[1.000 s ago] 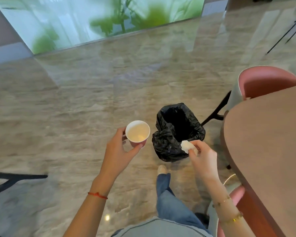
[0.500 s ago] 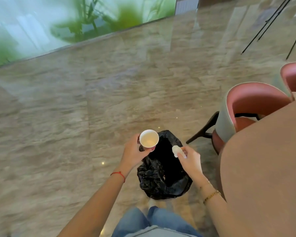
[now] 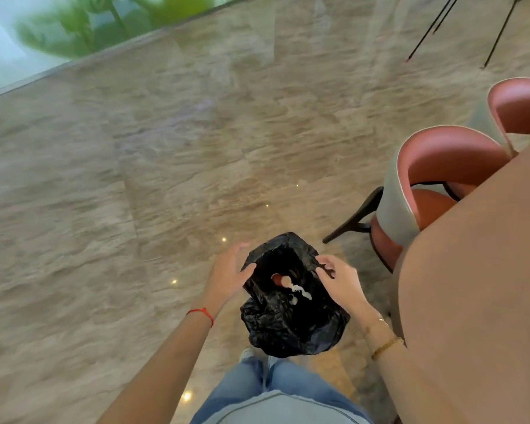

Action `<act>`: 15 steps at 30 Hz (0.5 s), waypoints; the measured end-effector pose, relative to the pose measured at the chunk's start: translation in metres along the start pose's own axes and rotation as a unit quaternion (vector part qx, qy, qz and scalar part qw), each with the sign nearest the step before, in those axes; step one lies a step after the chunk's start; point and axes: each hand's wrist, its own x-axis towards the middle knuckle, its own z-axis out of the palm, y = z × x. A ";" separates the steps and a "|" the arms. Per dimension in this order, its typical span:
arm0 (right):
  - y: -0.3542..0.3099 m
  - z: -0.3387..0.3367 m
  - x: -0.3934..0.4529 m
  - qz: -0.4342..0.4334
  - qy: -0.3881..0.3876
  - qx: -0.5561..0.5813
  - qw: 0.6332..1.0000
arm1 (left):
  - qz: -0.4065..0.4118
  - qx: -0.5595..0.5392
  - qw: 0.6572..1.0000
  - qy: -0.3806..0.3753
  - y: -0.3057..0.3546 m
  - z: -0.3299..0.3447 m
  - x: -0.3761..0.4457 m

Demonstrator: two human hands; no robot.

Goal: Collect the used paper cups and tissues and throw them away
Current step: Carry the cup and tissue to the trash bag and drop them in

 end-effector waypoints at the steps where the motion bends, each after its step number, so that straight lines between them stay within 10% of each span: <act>1: -0.008 -0.007 -0.003 -0.026 0.020 -0.008 0.999 | 0.014 0.011 1.000 0.007 0.003 -0.010 -0.004; 15: -0.035 -0.053 -0.087 -0.126 0.165 -0.059 0.976 | 0.130 0.086 0.983 0.100 0.038 -0.071 -0.063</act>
